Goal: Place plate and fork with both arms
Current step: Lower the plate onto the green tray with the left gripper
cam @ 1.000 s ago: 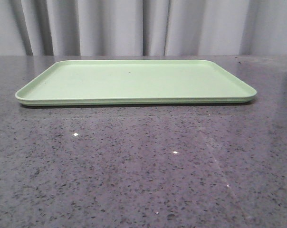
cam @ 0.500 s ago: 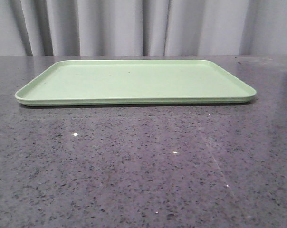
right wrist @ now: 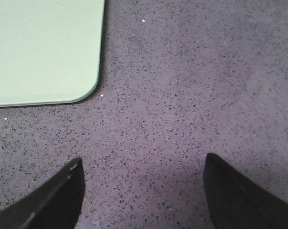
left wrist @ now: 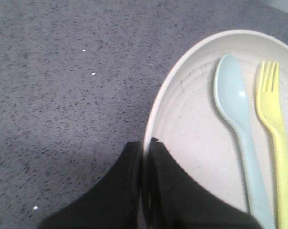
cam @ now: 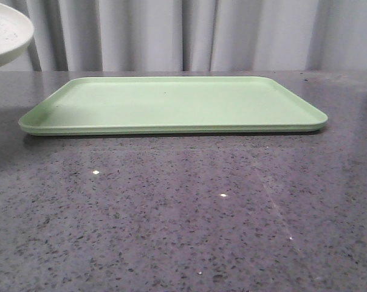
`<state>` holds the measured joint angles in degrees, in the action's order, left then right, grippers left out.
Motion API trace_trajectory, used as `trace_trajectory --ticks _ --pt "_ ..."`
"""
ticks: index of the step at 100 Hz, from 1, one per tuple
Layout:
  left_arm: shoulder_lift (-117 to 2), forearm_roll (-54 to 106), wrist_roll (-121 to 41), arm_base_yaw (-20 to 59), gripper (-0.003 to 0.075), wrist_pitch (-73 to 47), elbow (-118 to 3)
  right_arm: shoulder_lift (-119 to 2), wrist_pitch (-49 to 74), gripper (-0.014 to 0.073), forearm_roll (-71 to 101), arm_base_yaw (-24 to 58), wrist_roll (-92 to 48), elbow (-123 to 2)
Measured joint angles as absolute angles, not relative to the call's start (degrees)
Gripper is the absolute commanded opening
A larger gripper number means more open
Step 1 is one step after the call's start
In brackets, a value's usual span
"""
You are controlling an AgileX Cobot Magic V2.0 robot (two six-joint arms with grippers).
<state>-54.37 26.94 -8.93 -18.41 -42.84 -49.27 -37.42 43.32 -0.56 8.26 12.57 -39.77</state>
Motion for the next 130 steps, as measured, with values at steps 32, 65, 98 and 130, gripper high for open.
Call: trace_trajectory --ticks 32,65,98,130 --pt "-61.57 30.82 -9.51 -5.76 -0.0021 -37.13 -54.1 -37.42 43.46 0.0528 -0.56 8.26 12.57 -39.77" --pt "-75.58 32.83 -9.51 6.89 -0.0021 -32.28 -62.48 -37.42 44.41 0.0528 -0.52 8.26 12.57 -39.79" --pt "-90.11 34.48 -8.14 15.79 -0.0021 -28.43 -71.28 -37.42 44.41 0.0528 -0.52 8.26 12.57 -39.79" --pt "-98.71 37.54 -8.03 16.74 -0.002 -25.51 -73.82 -37.42 44.41 0.0528 -0.52 8.26 12.57 -39.79"
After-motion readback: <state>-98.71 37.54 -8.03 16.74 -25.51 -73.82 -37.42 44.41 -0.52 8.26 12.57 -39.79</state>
